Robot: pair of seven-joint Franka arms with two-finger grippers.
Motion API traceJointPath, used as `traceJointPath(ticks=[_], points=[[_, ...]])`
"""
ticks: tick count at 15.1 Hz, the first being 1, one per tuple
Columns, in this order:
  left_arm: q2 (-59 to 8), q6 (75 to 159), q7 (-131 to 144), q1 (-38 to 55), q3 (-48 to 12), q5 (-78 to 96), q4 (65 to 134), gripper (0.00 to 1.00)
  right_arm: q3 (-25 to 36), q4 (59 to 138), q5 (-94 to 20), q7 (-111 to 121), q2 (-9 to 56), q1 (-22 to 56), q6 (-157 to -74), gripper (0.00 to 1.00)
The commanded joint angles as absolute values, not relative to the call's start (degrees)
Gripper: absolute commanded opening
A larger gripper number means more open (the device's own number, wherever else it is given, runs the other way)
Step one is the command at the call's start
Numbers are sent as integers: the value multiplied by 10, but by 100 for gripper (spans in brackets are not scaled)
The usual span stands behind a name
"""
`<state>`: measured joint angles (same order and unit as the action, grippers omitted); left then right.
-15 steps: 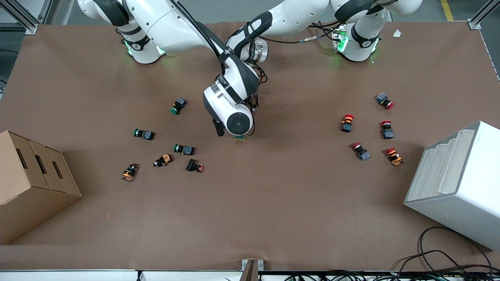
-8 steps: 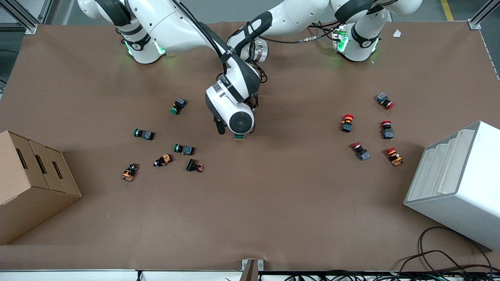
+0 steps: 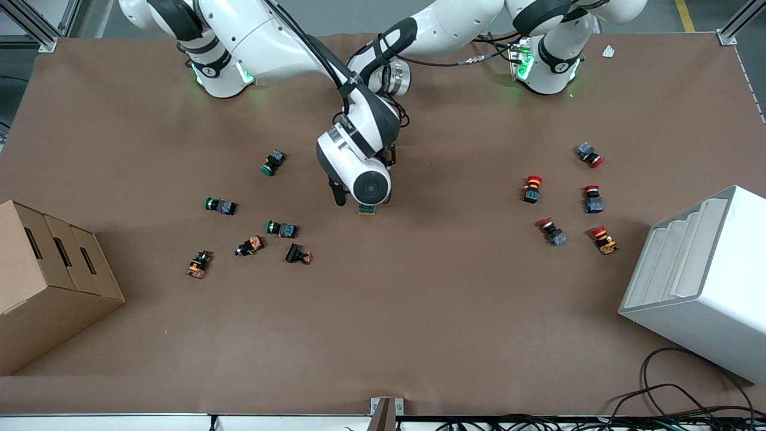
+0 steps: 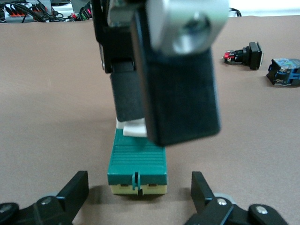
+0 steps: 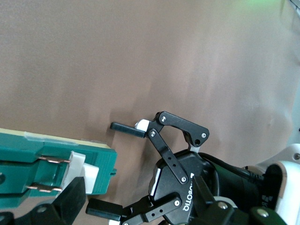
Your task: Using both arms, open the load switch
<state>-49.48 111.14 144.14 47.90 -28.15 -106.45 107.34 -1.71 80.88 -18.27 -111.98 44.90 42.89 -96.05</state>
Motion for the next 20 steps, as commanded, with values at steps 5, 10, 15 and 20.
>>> traceJointPath(ticks=[5,10,15,20], points=[[-519,1130,1448,482,-282,-1065,1066,97,-5,788,-173,-1078,444,417,-958,100],[-513,1131,1437,479,-286,-1056,1054,96,-4,766,-35,-872,404,363,-944,100],[-482,1138,1318,472,-308,-893,1004,95,-4,774,-33,-597,345,239,-929,100],[-430,1137,1189,457,-311,-740,948,96,-3,790,-17,-297,279,128,-918,100]])
